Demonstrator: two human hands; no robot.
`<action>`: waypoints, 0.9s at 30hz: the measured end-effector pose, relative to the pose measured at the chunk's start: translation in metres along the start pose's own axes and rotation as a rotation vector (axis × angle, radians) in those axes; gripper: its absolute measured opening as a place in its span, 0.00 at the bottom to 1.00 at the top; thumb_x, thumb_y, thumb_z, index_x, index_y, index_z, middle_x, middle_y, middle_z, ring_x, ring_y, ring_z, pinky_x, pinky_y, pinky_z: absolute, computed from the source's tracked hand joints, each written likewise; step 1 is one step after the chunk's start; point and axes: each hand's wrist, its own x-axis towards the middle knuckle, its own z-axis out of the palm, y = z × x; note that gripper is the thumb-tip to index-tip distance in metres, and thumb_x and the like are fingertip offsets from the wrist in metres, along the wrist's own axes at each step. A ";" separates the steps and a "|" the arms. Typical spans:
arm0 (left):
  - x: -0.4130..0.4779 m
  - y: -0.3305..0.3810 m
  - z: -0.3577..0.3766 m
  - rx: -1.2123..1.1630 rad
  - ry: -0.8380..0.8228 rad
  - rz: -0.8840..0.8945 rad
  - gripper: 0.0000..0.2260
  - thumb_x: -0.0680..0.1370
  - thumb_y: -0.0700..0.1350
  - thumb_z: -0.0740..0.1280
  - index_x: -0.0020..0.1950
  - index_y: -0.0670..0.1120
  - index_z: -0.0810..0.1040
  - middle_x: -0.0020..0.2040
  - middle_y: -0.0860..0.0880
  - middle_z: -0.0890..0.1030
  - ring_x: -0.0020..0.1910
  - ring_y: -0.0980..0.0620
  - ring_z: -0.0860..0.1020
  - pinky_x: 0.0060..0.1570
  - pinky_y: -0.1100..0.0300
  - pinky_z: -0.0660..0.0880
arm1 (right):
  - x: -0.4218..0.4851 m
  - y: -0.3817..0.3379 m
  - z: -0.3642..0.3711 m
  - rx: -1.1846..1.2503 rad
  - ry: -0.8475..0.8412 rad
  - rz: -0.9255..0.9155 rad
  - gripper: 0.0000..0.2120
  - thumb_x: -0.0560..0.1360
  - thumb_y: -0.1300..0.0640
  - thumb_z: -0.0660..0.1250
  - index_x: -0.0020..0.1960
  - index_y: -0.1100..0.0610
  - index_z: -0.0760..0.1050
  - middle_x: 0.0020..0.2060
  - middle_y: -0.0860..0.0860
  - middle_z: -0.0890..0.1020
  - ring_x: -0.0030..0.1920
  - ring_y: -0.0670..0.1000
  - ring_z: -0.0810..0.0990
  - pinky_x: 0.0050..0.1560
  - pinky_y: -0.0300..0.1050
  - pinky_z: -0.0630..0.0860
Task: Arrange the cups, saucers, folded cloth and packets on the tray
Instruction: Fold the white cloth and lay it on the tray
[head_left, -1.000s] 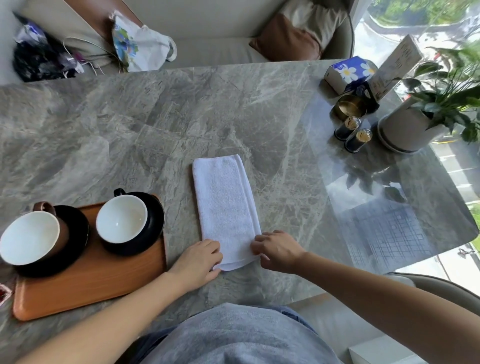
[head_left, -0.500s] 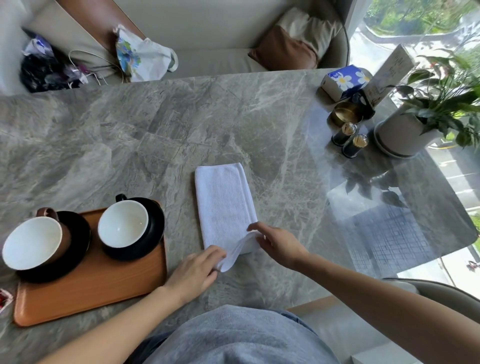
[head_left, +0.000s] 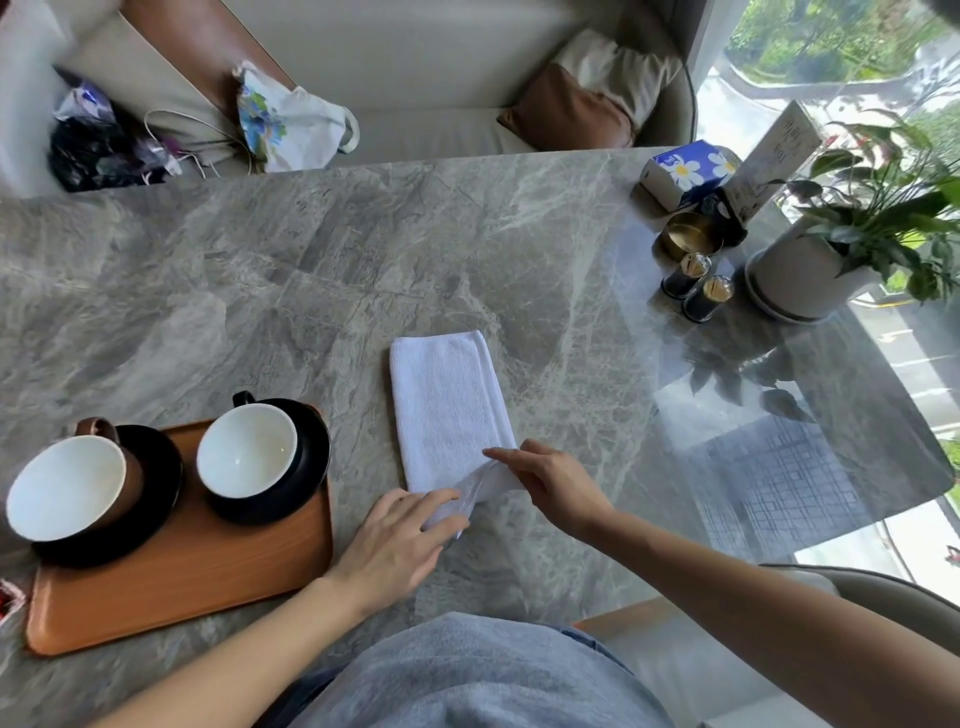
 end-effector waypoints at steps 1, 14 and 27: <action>0.000 0.002 0.001 0.024 0.001 0.026 0.20 0.66 0.46 0.73 0.58 0.55 0.77 0.61 0.49 0.78 0.53 0.53 0.79 0.55 0.56 0.74 | 0.000 0.000 0.000 0.016 0.008 0.006 0.18 0.80 0.60 0.57 0.68 0.48 0.72 0.42 0.43 0.72 0.37 0.41 0.69 0.39 0.39 0.69; -0.004 -0.023 -0.006 0.112 -0.067 -0.149 0.14 0.66 0.51 0.71 0.51 0.52 0.76 0.59 0.50 0.79 0.52 0.52 0.80 0.50 0.57 0.75 | 0.002 0.002 -0.001 0.010 -0.008 0.043 0.15 0.80 0.58 0.58 0.65 0.51 0.74 0.48 0.49 0.80 0.37 0.41 0.71 0.43 0.41 0.73; 0.025 -0.027 -0.018 -0.532 0.157 -0.571 0.08 0.72 0.46 0.69 0.41 0.53 0.70 0.34 0.52 0.77 0.34 0.51 0.77 0.36 0.54 0.75 | 0.016 0.006 -0.010 0.034 0.027 0.051 0.07 0.78 0.58 0.60 0.52 0.53 0.76 0.48 0.48 0.81 0.45 0.47 0.77 0.44 0.41 0.74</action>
